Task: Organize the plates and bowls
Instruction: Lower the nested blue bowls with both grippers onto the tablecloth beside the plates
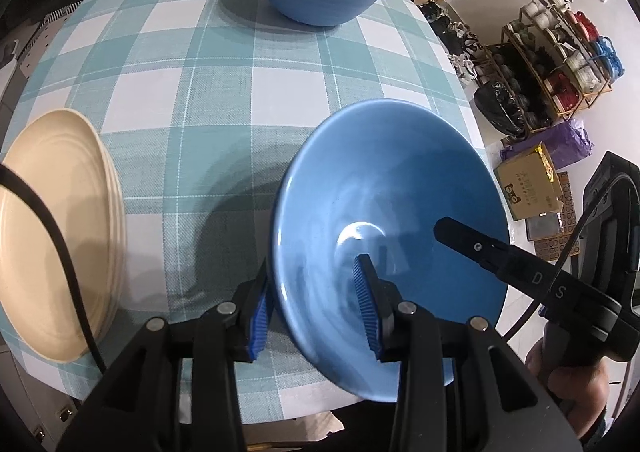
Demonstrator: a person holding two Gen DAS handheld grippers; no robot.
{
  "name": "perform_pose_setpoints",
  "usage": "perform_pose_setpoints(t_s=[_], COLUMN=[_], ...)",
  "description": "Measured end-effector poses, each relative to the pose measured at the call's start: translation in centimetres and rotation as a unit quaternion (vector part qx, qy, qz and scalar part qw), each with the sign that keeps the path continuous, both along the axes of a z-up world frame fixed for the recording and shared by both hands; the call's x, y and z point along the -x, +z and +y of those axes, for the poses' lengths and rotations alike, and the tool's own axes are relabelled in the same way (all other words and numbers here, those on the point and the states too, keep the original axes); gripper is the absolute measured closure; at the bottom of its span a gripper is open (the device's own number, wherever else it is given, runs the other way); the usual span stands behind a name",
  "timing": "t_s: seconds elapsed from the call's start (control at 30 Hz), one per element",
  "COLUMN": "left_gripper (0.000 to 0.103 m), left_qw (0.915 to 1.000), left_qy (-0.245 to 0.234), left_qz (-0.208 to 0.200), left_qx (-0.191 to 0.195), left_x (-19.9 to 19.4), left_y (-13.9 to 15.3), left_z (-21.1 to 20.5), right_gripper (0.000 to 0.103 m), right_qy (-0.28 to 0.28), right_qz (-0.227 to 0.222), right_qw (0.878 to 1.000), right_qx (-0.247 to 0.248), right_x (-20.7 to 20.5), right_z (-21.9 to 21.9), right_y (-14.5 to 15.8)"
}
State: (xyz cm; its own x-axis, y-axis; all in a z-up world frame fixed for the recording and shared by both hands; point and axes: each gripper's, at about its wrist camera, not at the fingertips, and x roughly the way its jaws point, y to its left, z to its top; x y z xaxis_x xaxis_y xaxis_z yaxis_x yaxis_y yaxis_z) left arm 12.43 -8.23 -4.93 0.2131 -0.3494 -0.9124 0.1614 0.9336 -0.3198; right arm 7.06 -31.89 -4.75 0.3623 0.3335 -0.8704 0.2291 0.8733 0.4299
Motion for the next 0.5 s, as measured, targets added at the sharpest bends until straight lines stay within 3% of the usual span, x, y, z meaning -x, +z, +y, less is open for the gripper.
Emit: perform_pose_setpoints(t_s=[0.37, 0.5], left_gripper=[0.066, 0.065], left_qw=[0.9998, 1.0], left_qy=[0.002, 0.003], left_qz=[-0.01, 0.001], left_qx=[-0.015, 0.0], left_x=[-1.6, -2.0], left_y=[0.2, -0.4], left_z=[0.4, 0.9], right_gripper=[0.075, 0.075], right_qy=[0.007, 0.011], right_qz=[-0.009, -0.01], right_qw=[1.0, 1.0], right_qx=[0.003, 0.002], right_x=[-1.7, -2.0], right_z=[0.7, 0.8], right_y=[-0.1, 0.0])
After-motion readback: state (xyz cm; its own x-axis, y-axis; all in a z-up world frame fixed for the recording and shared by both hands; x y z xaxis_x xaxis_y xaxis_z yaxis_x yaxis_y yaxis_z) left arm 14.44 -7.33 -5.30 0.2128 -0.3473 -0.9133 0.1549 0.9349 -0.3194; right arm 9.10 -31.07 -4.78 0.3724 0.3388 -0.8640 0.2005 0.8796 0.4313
